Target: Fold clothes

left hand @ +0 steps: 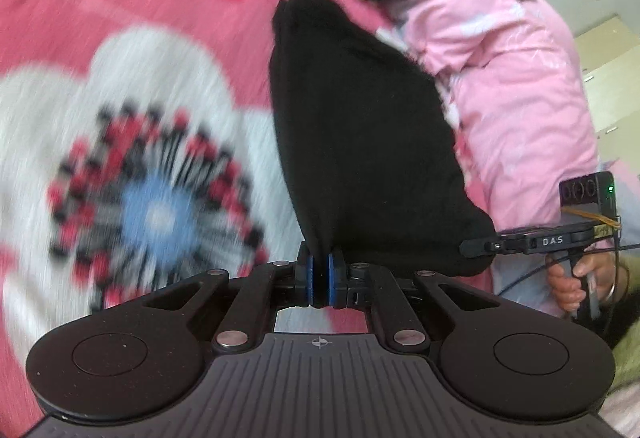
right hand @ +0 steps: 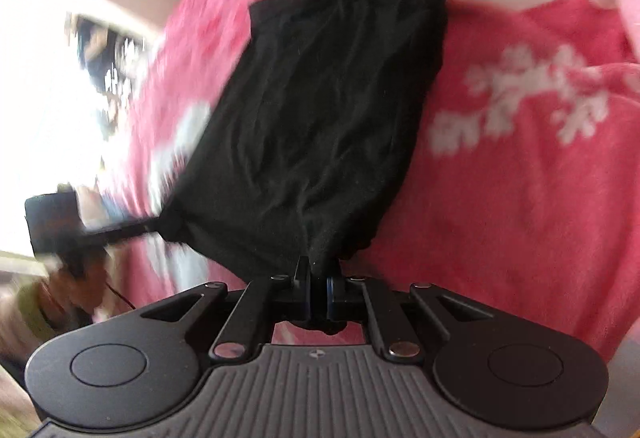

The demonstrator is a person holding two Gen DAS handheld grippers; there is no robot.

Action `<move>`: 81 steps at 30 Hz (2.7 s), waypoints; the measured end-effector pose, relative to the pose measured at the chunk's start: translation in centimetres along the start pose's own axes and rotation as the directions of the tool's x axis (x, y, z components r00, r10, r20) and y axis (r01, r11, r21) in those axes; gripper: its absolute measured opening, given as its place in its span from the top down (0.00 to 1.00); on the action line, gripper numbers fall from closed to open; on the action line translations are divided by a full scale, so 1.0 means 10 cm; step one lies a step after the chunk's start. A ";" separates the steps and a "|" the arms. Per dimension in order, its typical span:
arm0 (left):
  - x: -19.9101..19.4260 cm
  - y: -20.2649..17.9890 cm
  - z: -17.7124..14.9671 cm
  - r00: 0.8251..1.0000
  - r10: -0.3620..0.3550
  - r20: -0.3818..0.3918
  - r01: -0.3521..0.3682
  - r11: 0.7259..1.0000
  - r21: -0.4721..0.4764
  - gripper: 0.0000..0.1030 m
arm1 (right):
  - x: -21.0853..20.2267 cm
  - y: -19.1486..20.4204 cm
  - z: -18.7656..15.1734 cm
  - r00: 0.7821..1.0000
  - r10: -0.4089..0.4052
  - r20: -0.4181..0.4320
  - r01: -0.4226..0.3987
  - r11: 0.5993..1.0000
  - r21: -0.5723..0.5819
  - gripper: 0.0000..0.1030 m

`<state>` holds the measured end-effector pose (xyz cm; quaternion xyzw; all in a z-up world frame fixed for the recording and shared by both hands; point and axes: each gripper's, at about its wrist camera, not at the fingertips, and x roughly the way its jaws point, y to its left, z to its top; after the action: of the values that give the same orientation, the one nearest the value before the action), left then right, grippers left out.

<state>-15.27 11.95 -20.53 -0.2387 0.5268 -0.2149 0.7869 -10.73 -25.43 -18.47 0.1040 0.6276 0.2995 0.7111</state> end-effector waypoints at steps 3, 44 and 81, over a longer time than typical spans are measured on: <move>0.01 -0.02 -0.01 1.000 0.020 -0.008 -0.020 1.000 0.020 0.88 | 0.06 0.13 -0.02 0.993 -0.105 -0.050 0.095 0.982 -0.165 0.78; 0.57 -0.80 0.45 0.985 0.164 0.044 -0.168 0.905 0.391 0.71 | -0.01 0.45 0.91 0.892 -0.313 0.327 0.436 0.788 -0.435 0.62; 0.57 -0.76 0.46 0.988 0.150 0.039 -0.153 0.907 0.392 0.70 | -0.25 0.59 0.40 0.940 -0.097 0.327 0.283 0.758 -0.588 0.71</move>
<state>-9.66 3.28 -18.56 -0.0350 0.4867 -0.2538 0.8352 -8.67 -21.24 -12.51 -0.1625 0.3937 0.3989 0.8121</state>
